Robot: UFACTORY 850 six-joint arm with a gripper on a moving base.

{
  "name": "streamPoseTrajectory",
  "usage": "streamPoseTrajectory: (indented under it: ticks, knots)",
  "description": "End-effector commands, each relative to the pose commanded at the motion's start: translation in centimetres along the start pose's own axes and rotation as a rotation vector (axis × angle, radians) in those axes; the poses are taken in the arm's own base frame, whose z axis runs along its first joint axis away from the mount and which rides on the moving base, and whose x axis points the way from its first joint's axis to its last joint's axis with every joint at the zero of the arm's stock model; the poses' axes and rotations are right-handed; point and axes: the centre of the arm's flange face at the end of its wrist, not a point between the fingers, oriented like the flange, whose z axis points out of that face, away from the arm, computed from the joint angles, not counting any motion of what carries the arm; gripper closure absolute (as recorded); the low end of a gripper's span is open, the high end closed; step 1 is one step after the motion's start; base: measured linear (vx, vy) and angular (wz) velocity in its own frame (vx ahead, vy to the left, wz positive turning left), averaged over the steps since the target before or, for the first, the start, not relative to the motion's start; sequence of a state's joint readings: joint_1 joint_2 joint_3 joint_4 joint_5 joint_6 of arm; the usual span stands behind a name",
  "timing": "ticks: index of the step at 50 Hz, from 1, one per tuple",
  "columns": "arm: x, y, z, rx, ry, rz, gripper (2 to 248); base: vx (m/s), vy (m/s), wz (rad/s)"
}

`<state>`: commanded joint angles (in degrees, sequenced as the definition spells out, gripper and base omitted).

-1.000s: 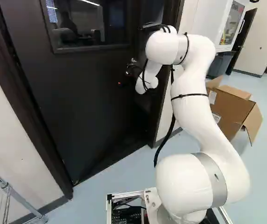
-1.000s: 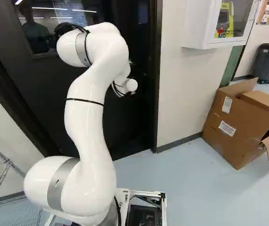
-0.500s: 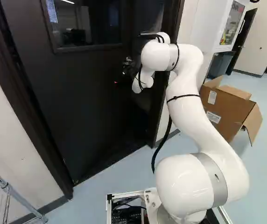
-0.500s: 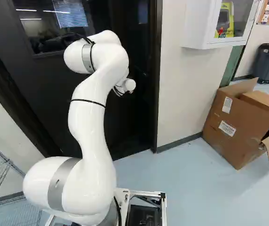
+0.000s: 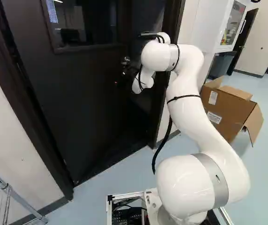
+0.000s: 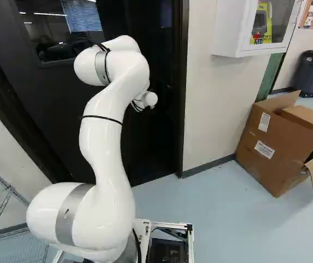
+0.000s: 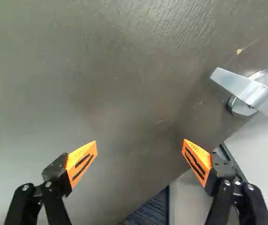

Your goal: Open the door and move inside

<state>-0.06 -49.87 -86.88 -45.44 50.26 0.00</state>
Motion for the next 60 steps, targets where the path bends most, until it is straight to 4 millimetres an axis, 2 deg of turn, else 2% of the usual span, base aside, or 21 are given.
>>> streamPoseTrajectory:
  ticks: [21,60]
  knots:
    - [0.9,-1.0,-2.8,-0.031,-0.028,0.059,3,0.0,0.0,0.0]
    - [2.5,-3.5,-9.8,-0.113,-0.091,0.181,3,0.0,0.0,0.0]
